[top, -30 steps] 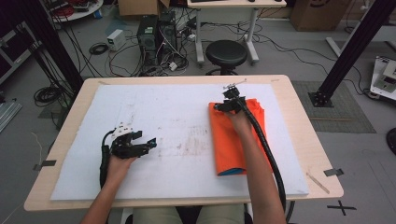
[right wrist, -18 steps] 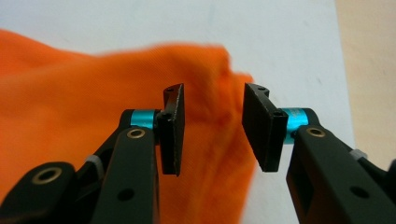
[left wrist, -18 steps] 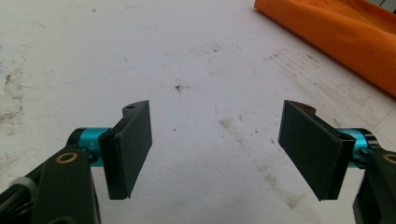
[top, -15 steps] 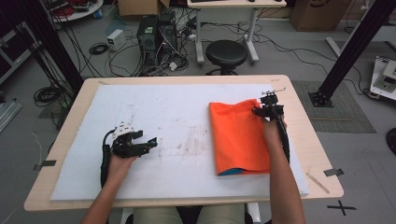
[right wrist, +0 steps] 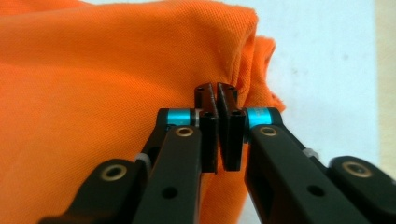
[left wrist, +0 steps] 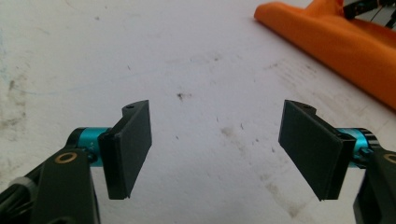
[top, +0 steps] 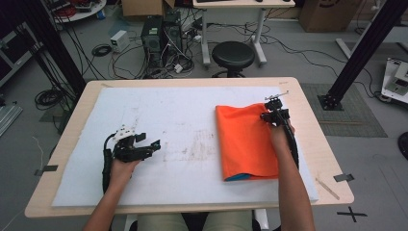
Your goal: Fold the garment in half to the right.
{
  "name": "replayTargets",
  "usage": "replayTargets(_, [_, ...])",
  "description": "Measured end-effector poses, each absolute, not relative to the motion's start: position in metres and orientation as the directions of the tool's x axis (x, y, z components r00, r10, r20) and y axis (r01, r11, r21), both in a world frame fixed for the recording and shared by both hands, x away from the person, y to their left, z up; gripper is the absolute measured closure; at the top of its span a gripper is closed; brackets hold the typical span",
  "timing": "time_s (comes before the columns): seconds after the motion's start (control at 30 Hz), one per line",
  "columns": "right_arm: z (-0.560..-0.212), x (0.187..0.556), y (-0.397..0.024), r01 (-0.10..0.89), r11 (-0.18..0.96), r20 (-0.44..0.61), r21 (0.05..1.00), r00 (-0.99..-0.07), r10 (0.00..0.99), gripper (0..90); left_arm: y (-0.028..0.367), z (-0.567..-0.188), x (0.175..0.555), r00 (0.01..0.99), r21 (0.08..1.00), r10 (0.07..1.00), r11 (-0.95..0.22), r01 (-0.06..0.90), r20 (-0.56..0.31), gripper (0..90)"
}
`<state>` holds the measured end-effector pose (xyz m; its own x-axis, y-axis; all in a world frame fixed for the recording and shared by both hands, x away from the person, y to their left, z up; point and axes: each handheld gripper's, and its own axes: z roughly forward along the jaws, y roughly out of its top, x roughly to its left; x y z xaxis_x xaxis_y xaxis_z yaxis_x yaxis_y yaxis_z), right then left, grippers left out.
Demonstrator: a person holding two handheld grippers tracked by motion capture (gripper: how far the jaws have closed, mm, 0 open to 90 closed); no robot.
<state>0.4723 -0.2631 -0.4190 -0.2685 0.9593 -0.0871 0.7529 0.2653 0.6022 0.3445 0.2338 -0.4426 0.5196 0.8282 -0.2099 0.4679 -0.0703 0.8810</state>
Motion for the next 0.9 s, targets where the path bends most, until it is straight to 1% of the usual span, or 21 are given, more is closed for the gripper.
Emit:
replayTargets(0.07, [-0.414,0.469,-0.267,0.744,0.272,-0.109,0.610,-0.261,0.959,88.7,0.238,-0.441,0.344,0.509,0.885,0.835,-0.062,0.462,-0.208,21.9])
replayTargets(0.13, [-0.411,0.466,-0.273,0.764,0.290,-0.145,0.577,-0.254,0.956,88.7,0.241,-0.440,0.344,0.500,0.886,0.840,-0.053,0.461,-0.210,21.9])
replayTargets(0.23, [-0.414,0.462,-0.282,0.808,0.283,-0.143,0.518,-0.244,0.959,88.6,0.243,-0.440,0.344,0.493,0.885,0.843,-0.045,0.462,-0.214,21.9])
replayTargets(0.27, [-0.415,0.461,-0.284,0.812,0.282,-0.144,0.512,-0.242,0.959,88.4,0.243,-0.440,0.344,0.494,0.886,0.843,-0.048,0.462,-0.212,21.9])
replayTargets(0.3, [-0.415,0.460,-0.285,0.807,0.281,-0.143,0.520,-0.242,0.960,87.7,0.243,-0.440,0.345,0.493,0.885,0.844,-0.048,0.464,-0.212,21.9])
replayTargets(0.33, [-0.414,0.459,-0.287,0.797,0.274,-0.130,0.538,-0.243,0.961,84.5,0.242,-0.440,0.345,0.495,0.884,0.844,-0.054,0.464,-0.208,21.9])
replayTargets(0.37, [-0.414,0.458,-0.288,0.783,0.273,-0.119,0.559,-0.250,0.961,75.8,0.241,-0.440,0.345,0.495,0.883,0.843,-0.055,0.466,-0.209,21.9])
replayTargets(0.4, [-0.413,0.458,-0.288,0.771,0.264,-0.114,0.580,-0.244,0.963,69.3,0.241,-0.440,0.345,0.498,0.883,0.842,-0.060,0.466,-0.206,21.9])
replayTargets(0.43, [-0.411,0.458,-0.289,0.759,0.251,-0.100,0.600,-0.241,0.965,68.6,0.239,-0.440,0.345,0.498,0.882,0.842,-0.058,0.467,-0.208,21.9])
replayTargets(0.47, [-0.409,0.458,-0.290,0.743,0.243,-0.086,0.623,-0.244,0.966,64.6,0.239,-0.440,0.346,0.502,0.882,0.841,-0.065,0.466,-0.203,21.9])
replayTargets(0.5, [-0.407,0.458,-0.291,0.721,0.230,-0.080,0.654,-0.236,0.968,62.4,0.238,-0.440,0.346,0.502,0.881,0.840,-0.064,0.468,-0.206,21.9])
replayTargets(0.6, [-0.402,0.460,-0.293,0.677,0.194,-0.055,0.710,-0.221,0.974,62.3,0.237,-0.441,0.346,0.504,0.879,0.839,-0.067,0.473,-0.207,21.9])
replayTargets(0.63, [-0.401,0.463,-0.293,0.673,0.189,-0.054,0.715,-0.217,0.975,62.4,0.237,-0.441,0.346,0.505,0.878,0.838,-0.071,0.473,-0.204,21.9])
replayTargets(0.77, [-0.404,0.478,-0.289,0.689,0.210,-0.063,0.693,-0.232,0.971,62.0,0.236,-0.442,0.346,0.506,0.876,0.837,-0.069,0.477,-0.209,21.9])
replayTargets(0.9, [-0.409,0.495,-0.278,0.679,0.254,-0.079,0.689,-0.279,0.957,59.5,0.233,-0.443,0.345,0.516,0.872,0.831,-0.084,0.482,-0.206,21.9])
